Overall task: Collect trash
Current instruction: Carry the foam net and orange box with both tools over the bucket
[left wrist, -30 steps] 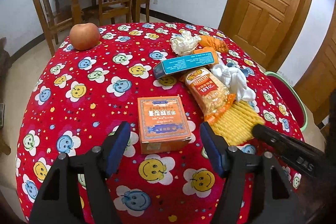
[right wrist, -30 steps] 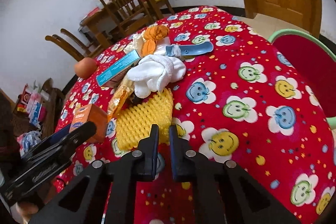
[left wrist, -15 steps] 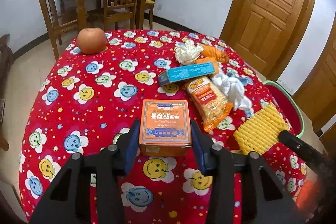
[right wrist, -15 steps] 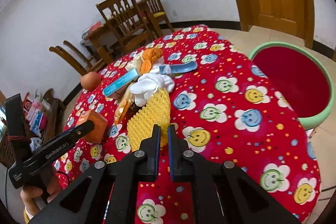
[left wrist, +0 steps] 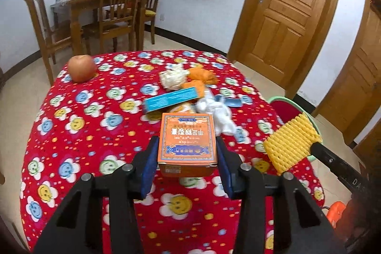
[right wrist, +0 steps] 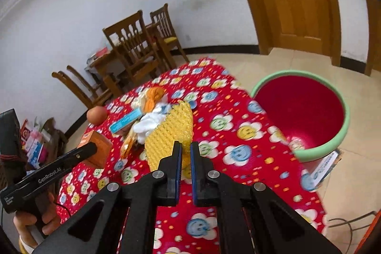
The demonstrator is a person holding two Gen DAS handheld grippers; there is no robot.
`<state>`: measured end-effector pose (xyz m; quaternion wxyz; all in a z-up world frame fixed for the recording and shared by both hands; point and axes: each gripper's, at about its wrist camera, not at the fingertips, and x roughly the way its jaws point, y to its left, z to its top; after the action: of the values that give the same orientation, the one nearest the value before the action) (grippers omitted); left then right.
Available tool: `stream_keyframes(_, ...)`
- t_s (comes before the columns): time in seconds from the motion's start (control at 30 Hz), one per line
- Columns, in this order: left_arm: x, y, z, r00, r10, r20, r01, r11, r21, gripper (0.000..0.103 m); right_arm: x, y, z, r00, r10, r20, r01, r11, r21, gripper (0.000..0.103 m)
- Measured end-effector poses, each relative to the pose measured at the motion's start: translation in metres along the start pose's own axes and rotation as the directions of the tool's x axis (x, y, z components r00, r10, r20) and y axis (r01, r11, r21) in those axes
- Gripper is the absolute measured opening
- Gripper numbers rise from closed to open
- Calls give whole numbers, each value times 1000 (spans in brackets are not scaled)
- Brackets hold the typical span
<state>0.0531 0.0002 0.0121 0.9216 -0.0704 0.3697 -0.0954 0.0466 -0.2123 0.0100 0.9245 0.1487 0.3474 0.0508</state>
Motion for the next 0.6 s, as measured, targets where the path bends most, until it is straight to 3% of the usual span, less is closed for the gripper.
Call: stream_keyframes(0.6,33,-105,21,990,-133,-38,138,976,166,46,-30,-75,20,982,-150,111,137,984,115,7)
